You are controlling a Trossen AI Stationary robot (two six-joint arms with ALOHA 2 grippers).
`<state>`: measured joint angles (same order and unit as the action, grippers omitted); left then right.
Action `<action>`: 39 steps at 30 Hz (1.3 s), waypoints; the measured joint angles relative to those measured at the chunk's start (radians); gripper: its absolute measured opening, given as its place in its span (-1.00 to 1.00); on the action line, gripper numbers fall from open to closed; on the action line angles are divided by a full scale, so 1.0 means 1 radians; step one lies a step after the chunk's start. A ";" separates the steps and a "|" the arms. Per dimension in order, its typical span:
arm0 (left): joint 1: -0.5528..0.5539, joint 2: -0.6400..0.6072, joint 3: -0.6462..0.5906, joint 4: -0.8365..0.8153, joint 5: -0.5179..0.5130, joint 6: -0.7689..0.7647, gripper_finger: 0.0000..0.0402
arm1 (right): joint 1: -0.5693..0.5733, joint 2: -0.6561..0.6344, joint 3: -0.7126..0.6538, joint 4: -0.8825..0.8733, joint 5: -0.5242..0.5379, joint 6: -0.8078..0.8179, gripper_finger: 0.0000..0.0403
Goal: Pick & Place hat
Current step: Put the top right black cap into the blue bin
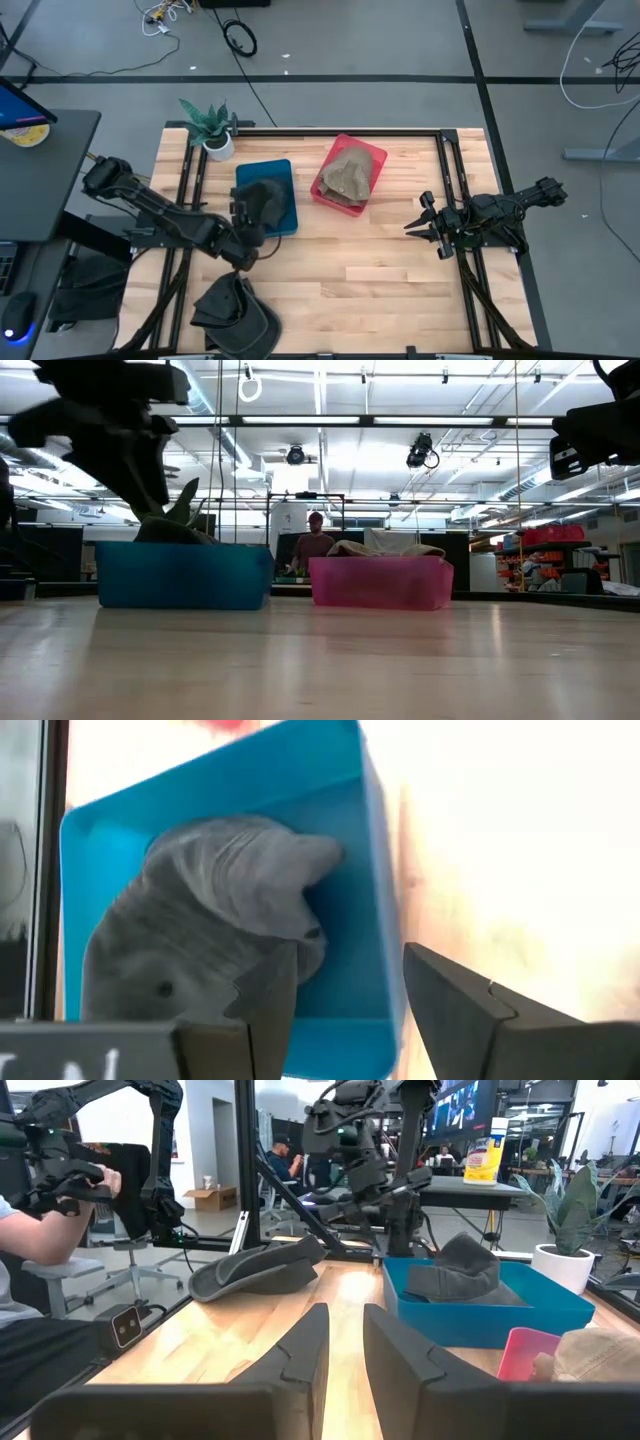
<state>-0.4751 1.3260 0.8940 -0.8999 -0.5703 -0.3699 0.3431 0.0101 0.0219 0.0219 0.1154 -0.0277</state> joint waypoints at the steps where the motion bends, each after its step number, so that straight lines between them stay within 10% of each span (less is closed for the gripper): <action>1: -0.009 0.000 0.000 0.007 -0.009 0.002 -0.06 | 0.000 0.000 0.000 0.000 0.000 0.000 -0.65; 32: 0.205 0.209 -0.002 0.089 -0.068 0.051 -0.07 | 0.000 0.000 0.000 0.000 0.000 0.000 -0.65; 39: 0.238 0.219 -0.002 0.115 -0.008 0.040 -0.44 | 0.000 0.000 0.000 0.000 0.000 0.000 -0.65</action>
<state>-0.2375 1.5454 0.8921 -0.7847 -0.5787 -0.3302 0.3431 0.0097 0.0219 0.0219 0.1158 -0.0279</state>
